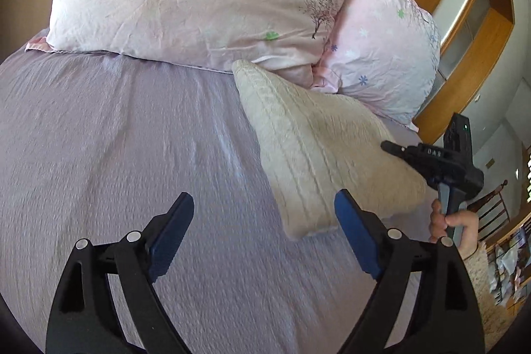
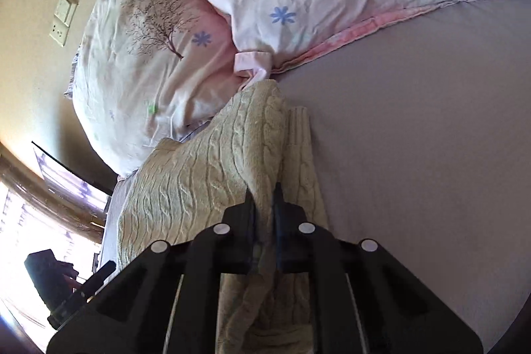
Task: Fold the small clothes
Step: 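Release the folded sweater and withdraw both grippers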
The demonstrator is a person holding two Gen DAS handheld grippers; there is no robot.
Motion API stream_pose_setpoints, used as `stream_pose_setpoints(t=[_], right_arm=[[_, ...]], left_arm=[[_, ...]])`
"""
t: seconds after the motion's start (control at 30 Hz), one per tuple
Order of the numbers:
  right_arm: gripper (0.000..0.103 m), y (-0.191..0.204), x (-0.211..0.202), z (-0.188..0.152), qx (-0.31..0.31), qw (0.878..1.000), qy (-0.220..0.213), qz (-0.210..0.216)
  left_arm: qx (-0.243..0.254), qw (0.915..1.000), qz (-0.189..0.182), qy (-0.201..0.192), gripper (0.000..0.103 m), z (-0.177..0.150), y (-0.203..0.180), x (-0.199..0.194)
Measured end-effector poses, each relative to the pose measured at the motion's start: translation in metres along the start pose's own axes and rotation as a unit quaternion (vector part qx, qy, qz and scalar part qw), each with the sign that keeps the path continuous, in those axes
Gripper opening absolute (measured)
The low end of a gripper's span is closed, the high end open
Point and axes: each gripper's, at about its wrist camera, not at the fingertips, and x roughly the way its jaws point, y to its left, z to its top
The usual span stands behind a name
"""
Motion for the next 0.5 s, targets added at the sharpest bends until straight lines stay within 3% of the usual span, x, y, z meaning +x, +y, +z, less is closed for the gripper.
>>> stream_pose_setpoints(t=[0.07, 0.1, 0.13, 0.17, 0.2, 0.23, 0.27, 0.37, 0.5], right_arm=[[0.013, 0.003, -0.01, -0.006, -0.002, 1.0, -0.007, 0.016], [0.022, 0.007, -0.02, -0.011, -0.009, 1.0, -0.016, 0.015], [0.05, 0.011, -0.029, -0.015, -0.017, 0.999, -0.027, 0.006], [0.086, 0.015, -0.042, -0.022, -0.028, 0.999, -0.038, 0.0], [0.097, 0.021, -0.054, -0.03, -0.044, 0.998, -0.052, 0.002], [0.101, 0.027, -0.065, -0.04, -0.062, 0.996, -0.063, -0.002], [0.101, 0.031, -0.069, -0.047, -0.078, 0.995, -0.065, -0.019], [0.101, 0.04, -0.075, -0.074, -0.112, 0.984, -0.047, -0.127], [0.101, 0.044, -0.063, -0.103, -0.144, 0.978, -0.007, -0.153]], left_arm=[[0.017, 0.9998, -0.006, 0.009, 0.09, -0.009, -0.011, 0.003], [0.023, 0.9996, -0.006, 0.013, 0.092, -0.014, -0.015, 0.005], [0.031, 0.9994, -0.004, 0.018, 0.095, -0.017, -0.02, 0.008], [0.038, 0.9991, 0.0, 0.021, 0.095, -0.02, -0.024, 0.01], [0.045, 0.9987, 0.005, 0.024, 0.095, -0.023, -0.028, 0.013], [0.051, 0.9981, 0.017, 0.03, 0.102, -0.026, -0.032, 0.016], [0.054, 0.9972, 0.038, 0.035, 0.102, -0.029, -0.035, 0.02], [0.071, 0.9917, 0.096, 0.049, 0.102, -0.035, -0.042, 0.03], [0.085, 0.9835, 0.138, 0.079, 0.102, -0.04, -0.045, 0.045]])
